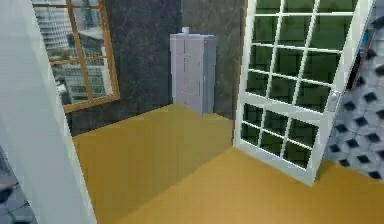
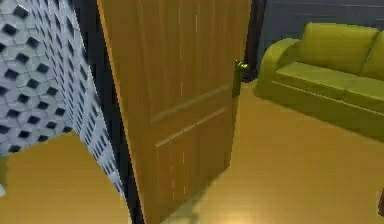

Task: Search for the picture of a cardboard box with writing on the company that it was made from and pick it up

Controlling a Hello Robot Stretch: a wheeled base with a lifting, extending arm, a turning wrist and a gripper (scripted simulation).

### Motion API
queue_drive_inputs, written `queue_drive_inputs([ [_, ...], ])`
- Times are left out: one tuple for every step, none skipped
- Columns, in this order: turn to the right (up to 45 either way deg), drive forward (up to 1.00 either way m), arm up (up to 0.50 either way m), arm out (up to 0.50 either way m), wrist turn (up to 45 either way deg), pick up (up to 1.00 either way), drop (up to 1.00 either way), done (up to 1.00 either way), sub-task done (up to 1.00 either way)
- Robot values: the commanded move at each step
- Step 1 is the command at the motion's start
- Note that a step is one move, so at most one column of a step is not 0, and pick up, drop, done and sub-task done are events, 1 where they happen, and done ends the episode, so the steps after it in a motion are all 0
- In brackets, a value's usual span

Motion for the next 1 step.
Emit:
queue_drive_inputs([
  [-24.0,0.00,0.00,0.00,0.0,0.00,0.00,0.00,0.00],
])
